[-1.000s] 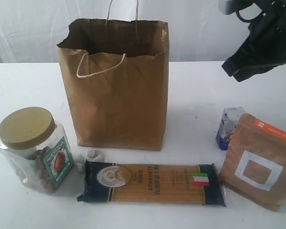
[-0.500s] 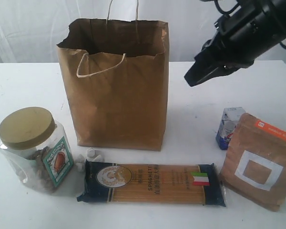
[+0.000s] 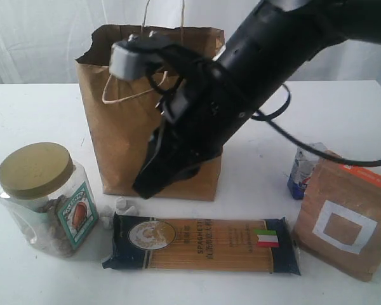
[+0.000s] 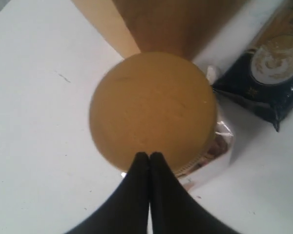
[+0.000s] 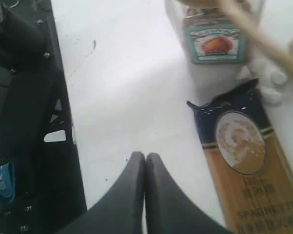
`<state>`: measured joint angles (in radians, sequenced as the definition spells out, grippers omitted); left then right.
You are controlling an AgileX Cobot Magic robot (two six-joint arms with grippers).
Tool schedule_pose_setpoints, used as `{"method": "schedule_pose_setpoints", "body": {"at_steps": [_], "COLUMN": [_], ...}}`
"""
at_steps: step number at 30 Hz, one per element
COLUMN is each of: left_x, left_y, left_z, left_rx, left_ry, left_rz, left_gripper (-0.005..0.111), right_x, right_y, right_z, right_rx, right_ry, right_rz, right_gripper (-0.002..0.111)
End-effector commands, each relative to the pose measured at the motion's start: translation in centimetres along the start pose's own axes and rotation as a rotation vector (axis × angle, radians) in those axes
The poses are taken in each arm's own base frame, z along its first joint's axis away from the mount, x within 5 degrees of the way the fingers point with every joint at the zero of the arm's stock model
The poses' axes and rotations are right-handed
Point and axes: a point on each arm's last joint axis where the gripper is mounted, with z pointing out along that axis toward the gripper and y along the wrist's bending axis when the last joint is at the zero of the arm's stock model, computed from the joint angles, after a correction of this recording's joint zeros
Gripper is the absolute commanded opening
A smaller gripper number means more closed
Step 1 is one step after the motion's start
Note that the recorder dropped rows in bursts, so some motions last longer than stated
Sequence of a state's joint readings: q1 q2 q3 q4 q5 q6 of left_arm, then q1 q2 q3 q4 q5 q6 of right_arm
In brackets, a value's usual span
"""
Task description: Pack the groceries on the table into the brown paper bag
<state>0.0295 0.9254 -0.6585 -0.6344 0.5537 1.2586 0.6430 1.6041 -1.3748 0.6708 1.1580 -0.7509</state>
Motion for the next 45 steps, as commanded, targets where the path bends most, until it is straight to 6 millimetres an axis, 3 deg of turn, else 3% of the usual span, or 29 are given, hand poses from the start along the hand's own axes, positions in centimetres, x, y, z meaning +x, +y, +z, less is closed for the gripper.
{"method": "schedule_pose_setpoints", "body": {"at_steps": [1, 6, 10, 12, 17, 22, 25, 32, 39, 45], "left_x": [-0.5, 0.1, 1.1, 1.4, 1.9, 3.8, 5.1, 6.8, 6.7, 6.6], "left_y": [1.9, 5.2, 7.1, 7.9, 10.0, 11.9, 12.4, 13.4, 13.7, 13.6], "left_z": [-0.8, 0.6, 2.7, 2.9, 2.4, 4.5, 5.9, 9.7, 14.2, 16.4], "left_rx": [-0.092, -0.148, -0.081, -0.031, 0.058, -0.030, -0.033, 0.025, 0.228, 0.296], "left_ry": [-0.105, -0.250, -0.352, -0.398, -0.491, -0.415, -0.379, -0.479, -0.554, -0.536], "left_rz": [-0.081, -0.211, -0.289, -0.325, -0.280, -0.160, -0.221, -0.433, -0.428, -0.397], "left_gripper": [0.000, 0.000, 0.000, 0.000, 0.000, 0.000, 0.000, 0.000, 0.000, 0.000], "right_x": [-0.6, -1.1, -1.3, -1.2, -1.2, -1.6, -1.8, -1.3, -1.2, -1.3], "right_y": [1.1, 1.9, 2.5, 2.6, 2.5, 2.1, 2.0, 2.4, 2.5, 2.5], "right_z": [2.7, 4.9, 6.0, 6.2, 6.2, 6.2, 6.2, 6.2, 6.2, 6.2], "right_rx": [-0.039, -0.050, -0.059, -0.066, -0.060, -0.013, 0.006, -0.045, -0.055, -0.052], "right_ry": [0.027, 0.035, 0.045, 0.055, 0.060, 0.018, -0.003, 0.041, 0.053, 0.050], "right_rz": [-0.045, -0.069, -0.085, -0.088, -0.093, -0.098, -0.098, -0.091, -0.091, -0.091], "right_gripper": [0.000, 0.000, 0.000, 0.000, 0.000, 0.000, 0.000, 0.000, 0.000, 0.000]}}
